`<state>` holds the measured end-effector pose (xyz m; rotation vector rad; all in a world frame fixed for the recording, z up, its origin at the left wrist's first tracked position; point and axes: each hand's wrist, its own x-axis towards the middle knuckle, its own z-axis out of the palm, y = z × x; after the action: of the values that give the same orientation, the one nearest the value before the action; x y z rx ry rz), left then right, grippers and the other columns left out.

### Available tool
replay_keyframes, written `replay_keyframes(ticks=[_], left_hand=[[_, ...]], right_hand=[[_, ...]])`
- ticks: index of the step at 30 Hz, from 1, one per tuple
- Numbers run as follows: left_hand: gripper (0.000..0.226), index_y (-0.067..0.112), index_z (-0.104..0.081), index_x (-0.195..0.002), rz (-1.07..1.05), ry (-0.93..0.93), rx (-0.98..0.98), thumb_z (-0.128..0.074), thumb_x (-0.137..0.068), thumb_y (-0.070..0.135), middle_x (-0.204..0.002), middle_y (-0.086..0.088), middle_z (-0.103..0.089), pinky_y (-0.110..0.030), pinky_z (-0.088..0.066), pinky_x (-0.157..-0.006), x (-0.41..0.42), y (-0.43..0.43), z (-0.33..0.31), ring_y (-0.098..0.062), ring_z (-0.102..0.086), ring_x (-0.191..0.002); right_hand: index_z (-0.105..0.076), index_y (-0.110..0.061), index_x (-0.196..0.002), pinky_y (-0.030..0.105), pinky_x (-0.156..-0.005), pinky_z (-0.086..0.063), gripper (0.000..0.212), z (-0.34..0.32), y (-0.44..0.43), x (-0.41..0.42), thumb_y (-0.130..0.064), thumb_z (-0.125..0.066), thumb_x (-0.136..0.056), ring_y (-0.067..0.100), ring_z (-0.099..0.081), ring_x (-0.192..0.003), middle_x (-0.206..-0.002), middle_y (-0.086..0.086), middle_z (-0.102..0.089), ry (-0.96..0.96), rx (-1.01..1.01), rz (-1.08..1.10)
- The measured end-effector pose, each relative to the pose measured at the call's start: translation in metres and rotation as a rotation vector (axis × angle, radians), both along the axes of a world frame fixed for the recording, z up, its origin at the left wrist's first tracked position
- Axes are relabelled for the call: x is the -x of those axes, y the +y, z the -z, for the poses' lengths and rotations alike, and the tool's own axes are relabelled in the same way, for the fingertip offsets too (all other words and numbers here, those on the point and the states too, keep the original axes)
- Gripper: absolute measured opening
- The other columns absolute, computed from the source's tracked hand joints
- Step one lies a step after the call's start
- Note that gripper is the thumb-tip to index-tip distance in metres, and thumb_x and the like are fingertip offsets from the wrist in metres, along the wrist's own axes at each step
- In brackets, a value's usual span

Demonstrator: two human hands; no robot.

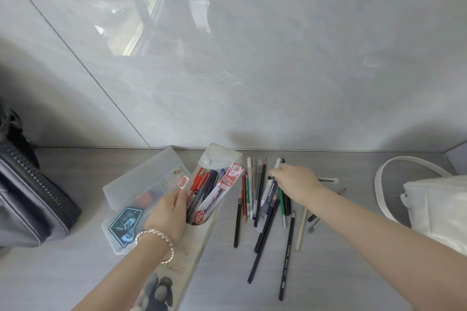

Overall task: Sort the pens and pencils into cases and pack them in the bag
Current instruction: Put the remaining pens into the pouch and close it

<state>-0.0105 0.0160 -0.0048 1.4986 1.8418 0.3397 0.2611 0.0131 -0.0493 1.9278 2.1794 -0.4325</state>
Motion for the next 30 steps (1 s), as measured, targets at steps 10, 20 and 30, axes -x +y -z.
replay_keyframes(ticks=[10, 20, 30], left_hand=[[0.038, 0.014, -0.043, -0.068, 0.064, 0.095, -0.004, -0.03, -0.1, 0.03, -0.065, 0.002, -0.046, -0.017, -0.026, -0.051, -0.008, -0.009, -0.004, -0.012, -0.043, -0.062], [0.04, 0.007, -0.055, -0.081, 0.061, 0.035, 0.076, -0.03, -0.099, 0.033, -0.071, -0.003, -0.055, -0.028, -0.035, -0.061, -0.009, -0.017, 0.007, -0.018, -0.049, -0.066], [0.037, 0.02, -0.047, -0.069, 0.117, 0.001, 0.062, -0.03, -0.099, 0.033, -0.069, -0.001, -0.053, -0.027, -0.034, -0.058, -0.025, -0.023, -0.007, -0.015, -0.048, -0.065]], right_hand=[[-0.044, -0.009, -0.125, 0.034, -0.07, -0.04, 0.032, -0.004, 0.022, 0.006, -0.012, -0.042, -0.093, 0.016, -0.045, -0.065, -0.091, 0.006, -0.05, -0.125, 0.066, -0.207], [-0.066, -0.018, -0.084, 0.025, -0.041, -0.045, 0.018, -0.043, -0.018, -0.026, -0.006, -0.07, -0.072, 0.019, -0.064, -0.06, -0.086, -0.004, -0.068, 0.298, -0.497, -0.158], [-0.056, -0.029, -0.105, 0.027, -0.052, -0.04, 0.015, -0.091, -0.056, 0.034, -0.035, -0.05, -0.092, 0.013, -0.052, -0.057, -0.072, -0.004, -0.062, 0.568, -0.292, 0.242]])
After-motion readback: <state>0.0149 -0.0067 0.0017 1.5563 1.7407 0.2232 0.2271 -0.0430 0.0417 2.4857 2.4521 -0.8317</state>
